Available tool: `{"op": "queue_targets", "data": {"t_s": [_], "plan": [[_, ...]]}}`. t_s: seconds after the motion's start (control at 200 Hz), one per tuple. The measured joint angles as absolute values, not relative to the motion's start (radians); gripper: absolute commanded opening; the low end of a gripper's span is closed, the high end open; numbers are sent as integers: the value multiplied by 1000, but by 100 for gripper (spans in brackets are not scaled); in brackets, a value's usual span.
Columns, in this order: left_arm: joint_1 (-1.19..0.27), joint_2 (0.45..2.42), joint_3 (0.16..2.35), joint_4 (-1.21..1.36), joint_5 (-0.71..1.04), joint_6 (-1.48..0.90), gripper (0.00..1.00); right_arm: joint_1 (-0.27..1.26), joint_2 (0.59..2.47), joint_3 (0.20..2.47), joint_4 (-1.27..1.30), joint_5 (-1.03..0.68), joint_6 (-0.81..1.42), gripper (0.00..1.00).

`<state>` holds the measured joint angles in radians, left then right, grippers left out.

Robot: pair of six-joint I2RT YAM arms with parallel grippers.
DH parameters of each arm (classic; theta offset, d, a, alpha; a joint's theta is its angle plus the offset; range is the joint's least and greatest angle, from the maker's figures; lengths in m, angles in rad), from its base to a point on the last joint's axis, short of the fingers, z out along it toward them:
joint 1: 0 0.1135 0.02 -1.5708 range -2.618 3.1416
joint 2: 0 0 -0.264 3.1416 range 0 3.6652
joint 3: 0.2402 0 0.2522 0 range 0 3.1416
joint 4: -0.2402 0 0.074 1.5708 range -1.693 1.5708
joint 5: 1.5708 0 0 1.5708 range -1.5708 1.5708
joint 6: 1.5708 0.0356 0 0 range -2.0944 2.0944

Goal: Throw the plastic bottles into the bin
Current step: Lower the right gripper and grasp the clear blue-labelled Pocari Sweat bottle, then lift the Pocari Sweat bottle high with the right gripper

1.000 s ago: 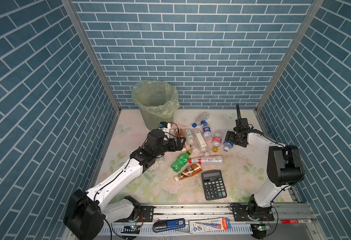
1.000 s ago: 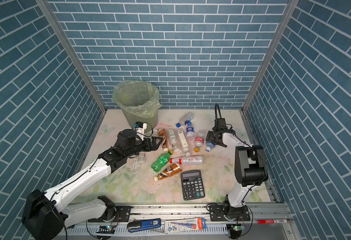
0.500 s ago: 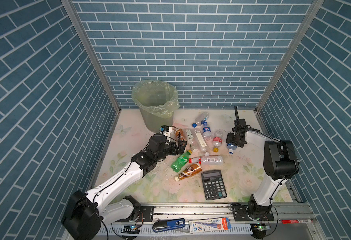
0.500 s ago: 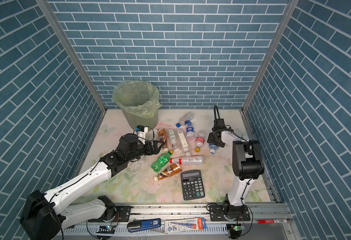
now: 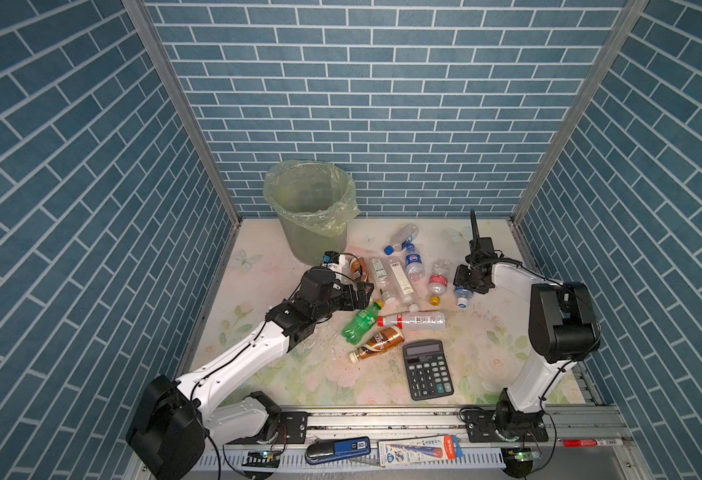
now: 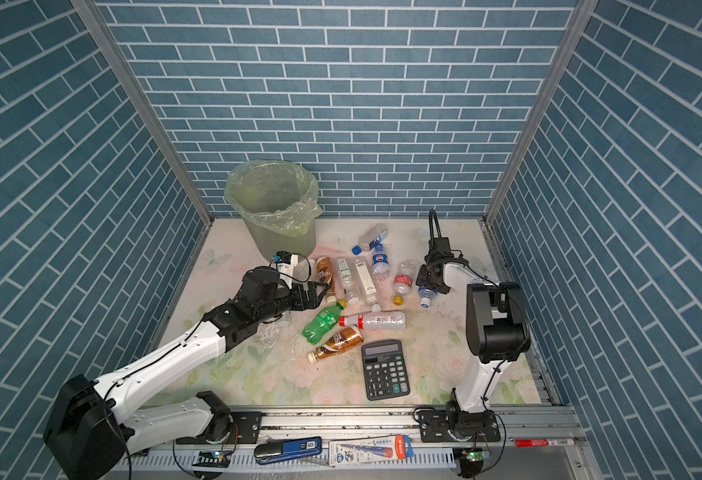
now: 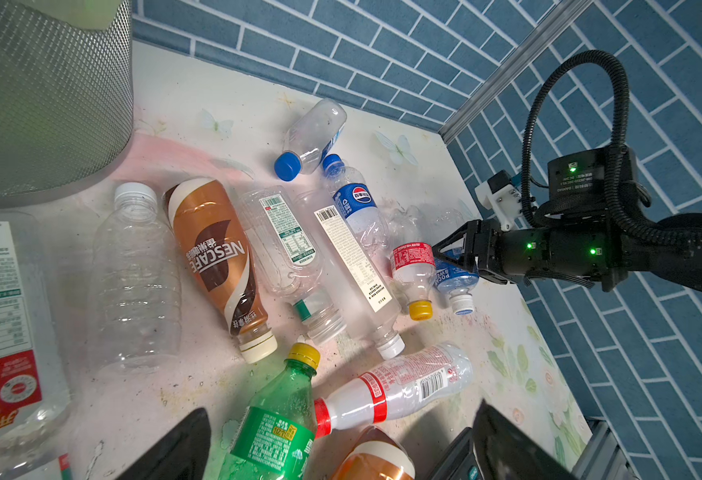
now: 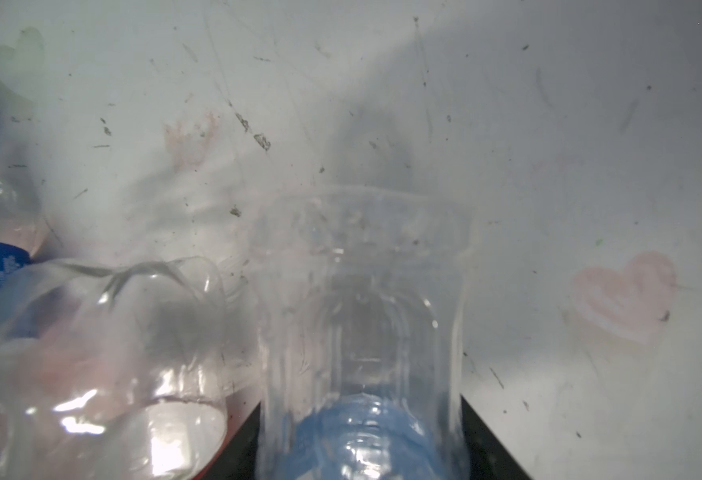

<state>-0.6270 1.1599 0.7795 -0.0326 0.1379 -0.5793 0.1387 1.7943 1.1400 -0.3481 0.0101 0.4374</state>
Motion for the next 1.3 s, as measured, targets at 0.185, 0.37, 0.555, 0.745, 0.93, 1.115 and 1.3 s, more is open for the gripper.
{"op": "queue_targets", "data": {"t_s": [0.185,0.37,0.555,0.745,0.93,1.115,1.3], "plan": [[-627,1174,780,-33,125,-579,99,139,1698,1142,-386,4,437,46],[-627,1174,803,-59,107,-569,99,168,1630,1221,-412,-16,438,45],[-627,1171,880,-105,72,-543,99,305,1632,1420,-393,-17,422,44],[-604,1157,942,-123,46,-523,99,446,1671,1632,-244,-65,361,43],[-536,1156,1000,-144,41,-520,99,546,1761,1797,-85,-128,273,44],[-483,1140,1064,-144,29,-515,99,599,1881,1965,43,-169,240,43],[-434,1073,1066,-143,1,-512,99,627,1998,2153,144,-204,229,42]]}}
